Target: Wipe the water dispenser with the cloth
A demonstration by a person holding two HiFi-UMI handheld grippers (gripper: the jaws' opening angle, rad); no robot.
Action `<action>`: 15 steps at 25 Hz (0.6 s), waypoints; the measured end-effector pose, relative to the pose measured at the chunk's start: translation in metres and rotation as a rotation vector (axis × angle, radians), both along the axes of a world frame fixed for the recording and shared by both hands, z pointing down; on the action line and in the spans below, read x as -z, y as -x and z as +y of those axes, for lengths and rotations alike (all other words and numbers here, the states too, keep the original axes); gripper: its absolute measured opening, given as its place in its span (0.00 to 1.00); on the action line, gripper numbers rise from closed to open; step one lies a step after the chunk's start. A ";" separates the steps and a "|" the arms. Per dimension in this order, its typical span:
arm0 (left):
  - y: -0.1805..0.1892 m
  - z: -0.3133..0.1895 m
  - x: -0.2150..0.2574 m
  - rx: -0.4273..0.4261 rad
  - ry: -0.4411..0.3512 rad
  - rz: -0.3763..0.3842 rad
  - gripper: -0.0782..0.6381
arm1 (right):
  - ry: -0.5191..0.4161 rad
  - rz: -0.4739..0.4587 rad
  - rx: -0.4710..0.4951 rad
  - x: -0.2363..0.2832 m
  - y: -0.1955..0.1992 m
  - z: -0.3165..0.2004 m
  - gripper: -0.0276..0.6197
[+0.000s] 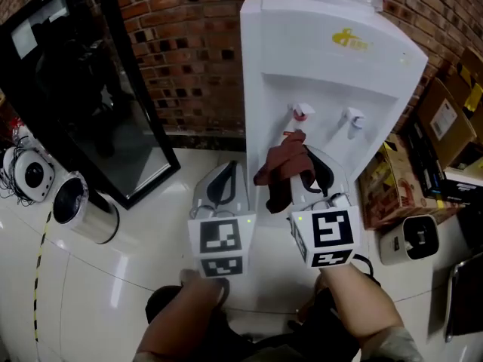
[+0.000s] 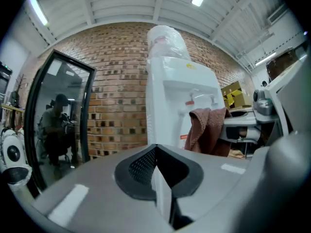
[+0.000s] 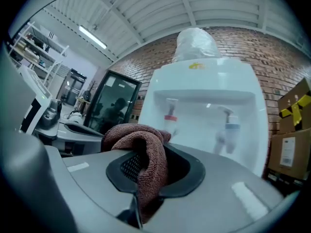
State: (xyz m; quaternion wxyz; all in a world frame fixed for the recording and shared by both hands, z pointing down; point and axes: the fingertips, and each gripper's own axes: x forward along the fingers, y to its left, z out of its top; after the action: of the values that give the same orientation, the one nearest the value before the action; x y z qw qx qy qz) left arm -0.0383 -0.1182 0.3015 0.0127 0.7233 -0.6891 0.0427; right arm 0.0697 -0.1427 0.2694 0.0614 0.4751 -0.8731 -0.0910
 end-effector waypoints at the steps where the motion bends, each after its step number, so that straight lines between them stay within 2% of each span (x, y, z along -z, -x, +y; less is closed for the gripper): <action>1: 0.012 0.003 -0.002 0.016 0.006 -0.007 0.11 | 0.004 -0.004 0.019 -0.004 0.015 0.000 0.17; 7: 0.062 0.016 -0.020 0.053 0.068 -0.053 0.11 | 0.051 0.062 0.090 -0.046 0.087 -0.008 0.17; 11: 0.070 0.014 -0.020 0.040 0.072 -0.019 0.11 | 0.078 0.083 0.068 -0.064 0.096 -0.022 0.17; 15: 0.053 0.002 -0.012 -0.007 0.050 -0.002 0.11 | 0.065 0.099 0.058 -0.066 0.093 -0.025 0.17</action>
State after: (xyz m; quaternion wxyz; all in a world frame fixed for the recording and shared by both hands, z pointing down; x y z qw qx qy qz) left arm -0.0918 -0.1159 0.3132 0.0301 0.7250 -0.6854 0.0606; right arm -0.0234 -0.1673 0.3355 0.1170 0.4425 -0.8848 -0.0879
